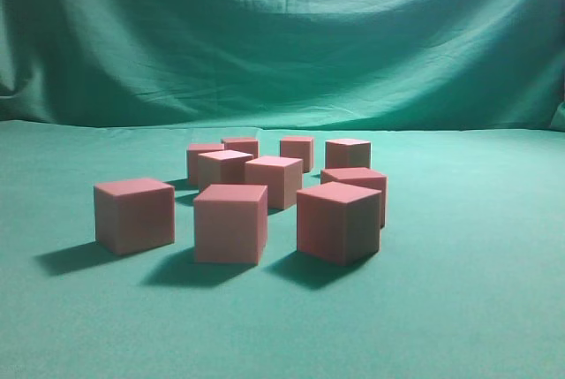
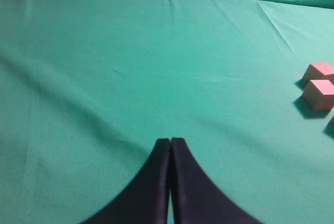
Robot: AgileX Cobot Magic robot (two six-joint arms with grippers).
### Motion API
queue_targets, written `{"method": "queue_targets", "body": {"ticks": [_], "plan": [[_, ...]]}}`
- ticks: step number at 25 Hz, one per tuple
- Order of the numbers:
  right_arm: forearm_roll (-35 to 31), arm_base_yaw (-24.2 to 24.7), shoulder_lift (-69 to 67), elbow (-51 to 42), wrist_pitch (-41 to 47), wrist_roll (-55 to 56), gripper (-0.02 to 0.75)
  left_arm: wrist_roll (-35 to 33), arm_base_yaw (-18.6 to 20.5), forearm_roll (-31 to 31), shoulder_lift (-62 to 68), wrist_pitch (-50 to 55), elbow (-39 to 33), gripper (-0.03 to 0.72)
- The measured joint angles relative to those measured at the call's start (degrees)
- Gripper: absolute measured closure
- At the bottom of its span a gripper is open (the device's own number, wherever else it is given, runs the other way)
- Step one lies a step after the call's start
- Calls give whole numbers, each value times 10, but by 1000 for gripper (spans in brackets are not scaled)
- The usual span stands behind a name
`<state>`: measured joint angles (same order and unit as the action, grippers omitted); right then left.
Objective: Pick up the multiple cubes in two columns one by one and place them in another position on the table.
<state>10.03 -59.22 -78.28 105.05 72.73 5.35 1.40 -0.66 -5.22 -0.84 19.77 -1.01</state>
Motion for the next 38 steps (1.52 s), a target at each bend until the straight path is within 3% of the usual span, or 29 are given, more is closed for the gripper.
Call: {"method": "queue_targets", "body": {"ticks": [5, 11, 18, 24, 30, 33, 38], "plan": [[-11, 0, 133, -123, 4, -3, 738, 0, 0, 0, 0, 0, 0, 688], [-73, 0, 275, -274, -19, -31, 738, 0, 0, 0, 0, 0, 0, 688], [-123, 0, 410, -370, -39, -42, 738, 0, 0, 0, 0, 0, 0, 688], [-120, 0, 457, -425, -35, -43, 738, 0, 0, 0, 0, 0, 0, 688], [-97, 2, 489, -531, -103, 1, 738, 0, 0, 0, 0, 0, 0, 688], [-86, 38, 516, -611, -187, 11, 738, 0, 0, 0, 0, 0, 0, 688], [-71, 166, 572, -752, -330, 13, 738, 0, 0, 0, 0, 0, 0, 688]]}}
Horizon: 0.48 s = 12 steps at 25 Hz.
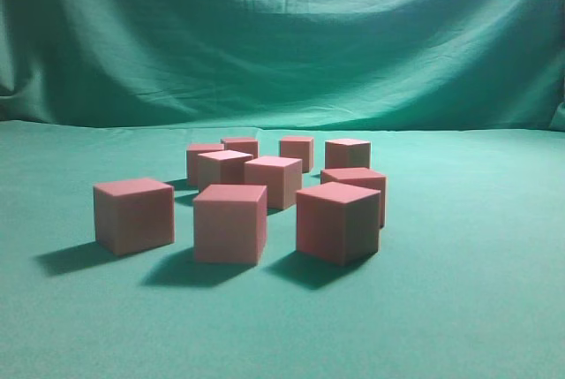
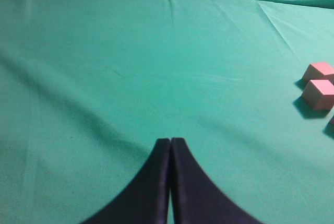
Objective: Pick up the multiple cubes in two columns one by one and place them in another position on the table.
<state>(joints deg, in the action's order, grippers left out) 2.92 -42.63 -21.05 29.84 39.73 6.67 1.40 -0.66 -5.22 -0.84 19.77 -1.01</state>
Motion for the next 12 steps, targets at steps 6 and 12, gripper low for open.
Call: {"method": "queue_targets", "body": {"ticks": [6, 12], "plan": [[1, 156, 98, -143, -138, 1, 738, 0, 0, 0, 0, 0, 0, 688], [1, 286, 195, -239, -182, 1, 738, 0, 0, 0, 0, 0, 0, 688]]}}
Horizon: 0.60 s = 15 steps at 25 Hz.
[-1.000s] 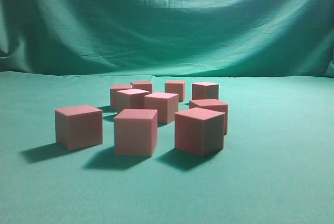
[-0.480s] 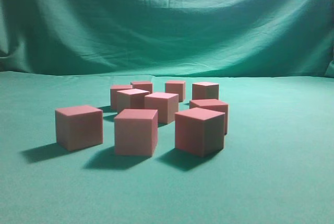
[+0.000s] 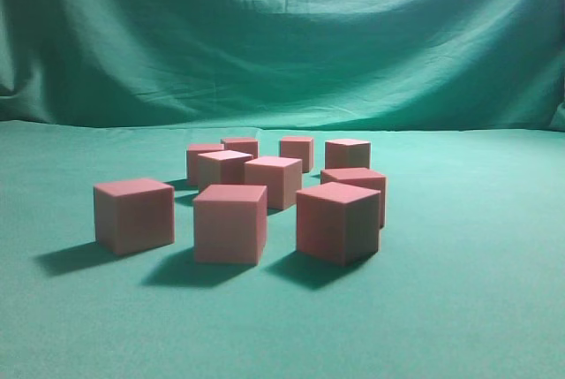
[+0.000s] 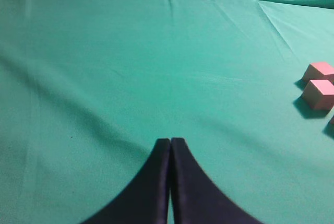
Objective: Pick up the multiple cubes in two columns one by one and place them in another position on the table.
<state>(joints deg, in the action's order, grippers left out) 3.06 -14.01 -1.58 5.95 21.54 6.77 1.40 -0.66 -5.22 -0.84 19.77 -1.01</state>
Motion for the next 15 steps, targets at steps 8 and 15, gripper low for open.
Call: {"method": "queue_targets", "body": {"ticks": [8, 15], "plan": [[0, 96, 23, -64, 0, 0, 738, 0, 0, 0, 0, 0, 0, 688], [0, 112, 23, -74, 5, 0, 738, 0, 0, 0, 0, 0, 0, 688]]}}
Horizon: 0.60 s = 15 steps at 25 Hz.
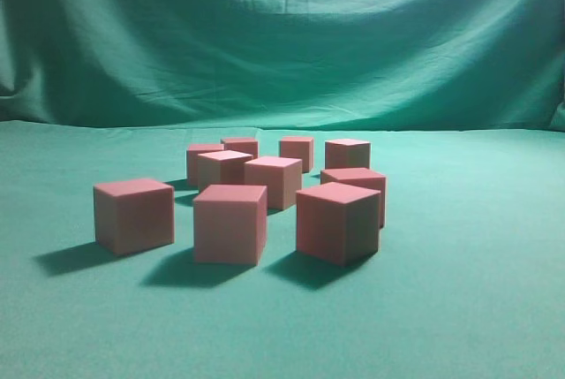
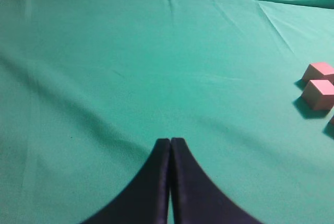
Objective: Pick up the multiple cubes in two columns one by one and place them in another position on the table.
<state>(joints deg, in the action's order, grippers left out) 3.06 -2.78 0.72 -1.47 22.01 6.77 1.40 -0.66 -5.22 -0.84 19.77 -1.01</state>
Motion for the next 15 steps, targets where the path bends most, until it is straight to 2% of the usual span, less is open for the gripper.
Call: {"method": "queue_targets", "body": {"ticks": [15], "plan": [[0, 0, 0, -1, 4, 0, 738, 0, 0, 0, 0, 0, 0, 688]]}}
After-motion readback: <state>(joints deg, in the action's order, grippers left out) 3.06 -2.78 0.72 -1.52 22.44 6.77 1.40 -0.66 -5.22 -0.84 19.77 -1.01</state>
